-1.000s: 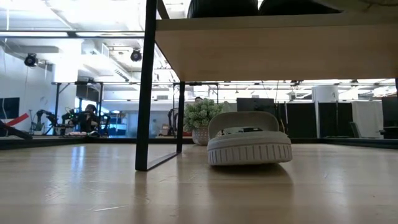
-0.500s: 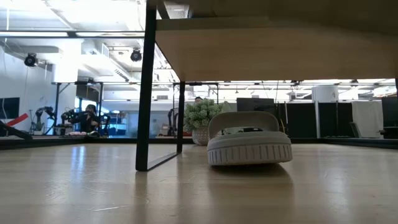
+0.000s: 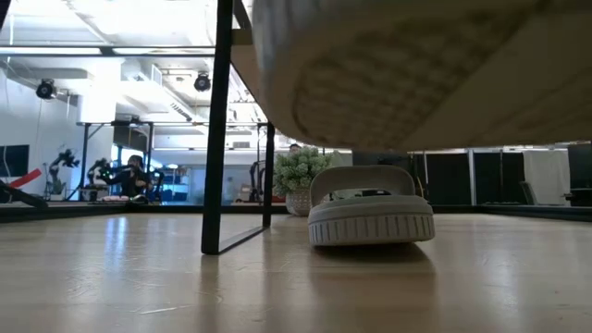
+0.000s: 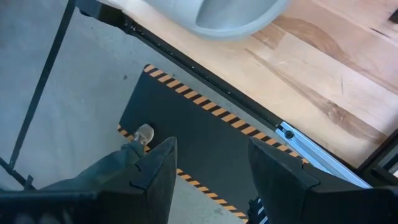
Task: Pick and place slides into the shelf
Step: Put the white slipper under the shelf
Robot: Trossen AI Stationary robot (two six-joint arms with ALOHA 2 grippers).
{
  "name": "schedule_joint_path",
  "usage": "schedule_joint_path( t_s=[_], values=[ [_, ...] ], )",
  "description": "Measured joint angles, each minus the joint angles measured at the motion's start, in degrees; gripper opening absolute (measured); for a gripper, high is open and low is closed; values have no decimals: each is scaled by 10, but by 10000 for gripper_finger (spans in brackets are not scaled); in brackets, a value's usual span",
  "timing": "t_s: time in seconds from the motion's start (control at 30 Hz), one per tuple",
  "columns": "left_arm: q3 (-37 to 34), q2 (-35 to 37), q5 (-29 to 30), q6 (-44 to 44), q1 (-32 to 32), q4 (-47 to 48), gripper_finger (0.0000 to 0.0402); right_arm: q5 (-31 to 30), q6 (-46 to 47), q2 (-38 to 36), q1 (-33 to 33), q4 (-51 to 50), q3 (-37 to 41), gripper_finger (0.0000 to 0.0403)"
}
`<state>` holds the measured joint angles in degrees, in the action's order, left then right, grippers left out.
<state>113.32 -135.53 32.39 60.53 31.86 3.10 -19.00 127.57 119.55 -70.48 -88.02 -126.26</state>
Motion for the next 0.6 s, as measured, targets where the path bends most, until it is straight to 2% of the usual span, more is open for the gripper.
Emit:
schedule_joint_path(
  t_s=[0.27,0.4,0.6],
  values=[
    [-4,-21,0,-21,-20,4,6,0,-1,0,0,-1,0,187],
    [-4,-32,8,-51,-24,14,42,1,-3,0,0,-1,0,187],
    [-4,-41,-3,-63,-22,8,121,1,-3,0,0,-1,0,187]
  ],
)
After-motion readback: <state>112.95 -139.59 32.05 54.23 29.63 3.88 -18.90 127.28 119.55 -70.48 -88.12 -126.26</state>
